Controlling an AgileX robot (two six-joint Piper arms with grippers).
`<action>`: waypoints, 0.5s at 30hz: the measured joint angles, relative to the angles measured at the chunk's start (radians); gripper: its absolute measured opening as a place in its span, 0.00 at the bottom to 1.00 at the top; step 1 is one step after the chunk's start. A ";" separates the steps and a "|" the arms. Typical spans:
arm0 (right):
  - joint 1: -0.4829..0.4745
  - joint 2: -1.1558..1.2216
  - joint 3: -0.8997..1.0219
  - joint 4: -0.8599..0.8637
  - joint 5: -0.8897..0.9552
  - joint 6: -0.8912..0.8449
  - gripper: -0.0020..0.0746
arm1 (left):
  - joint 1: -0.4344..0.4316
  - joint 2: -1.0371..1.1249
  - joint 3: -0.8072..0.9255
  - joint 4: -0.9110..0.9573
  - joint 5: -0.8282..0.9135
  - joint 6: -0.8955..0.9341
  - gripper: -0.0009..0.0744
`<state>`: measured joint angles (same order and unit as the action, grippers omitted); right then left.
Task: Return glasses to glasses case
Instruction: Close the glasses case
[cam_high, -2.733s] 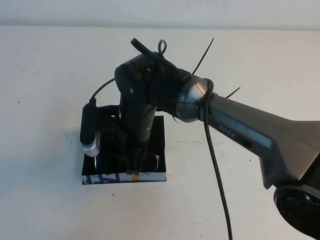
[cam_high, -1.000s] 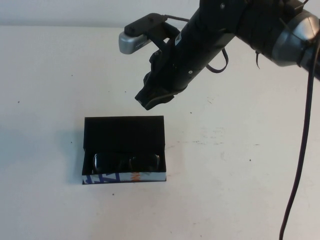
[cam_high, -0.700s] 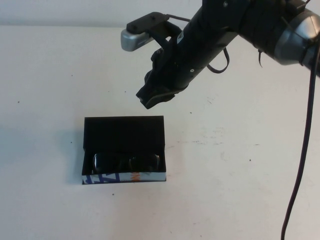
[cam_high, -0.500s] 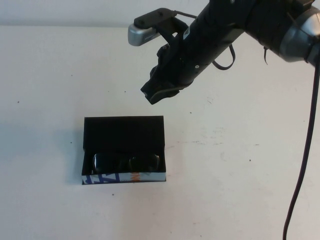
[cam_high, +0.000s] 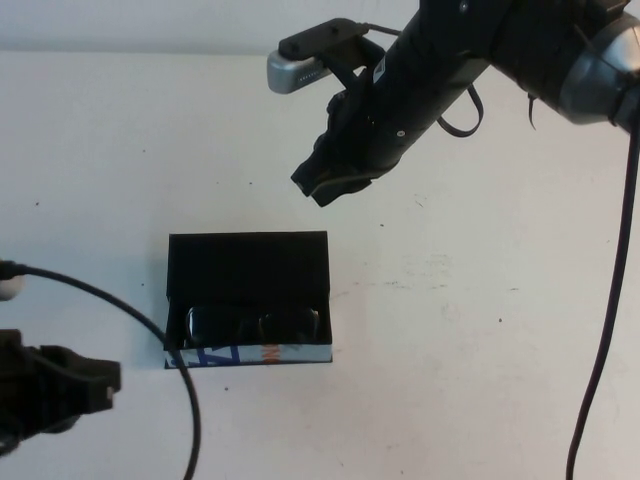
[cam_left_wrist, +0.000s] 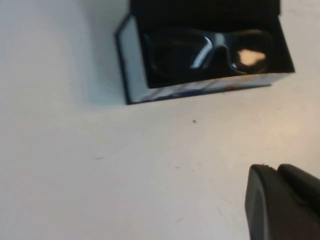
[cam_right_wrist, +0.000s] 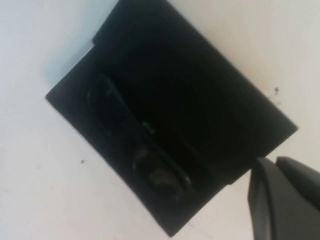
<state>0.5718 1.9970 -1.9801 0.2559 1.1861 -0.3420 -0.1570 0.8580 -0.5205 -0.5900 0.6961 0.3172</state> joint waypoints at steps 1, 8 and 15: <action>-0.002 0.000 0.000 -0.005 -0.008 0.002 0.01 | 0.000 0.058 -0.003 -0.084 0.002 0.091 0.01; -0.067 0.046 0.000 0.053 -0.060 0.011 0.01 | 0.000 0.405 -0.004 -0.508 -0.013 0.606 0.01; -0.155 0.183 -0.146 0.163 0.009 0.011 0.01 | 0.000 0.670 -0.011 -0.795 -0.028 0.969 0.01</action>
<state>0.4170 2.1803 -2.1257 0.4187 1.1946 -0.3308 -0.1570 1.5280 -0.5319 -1.3853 0.6681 1.2865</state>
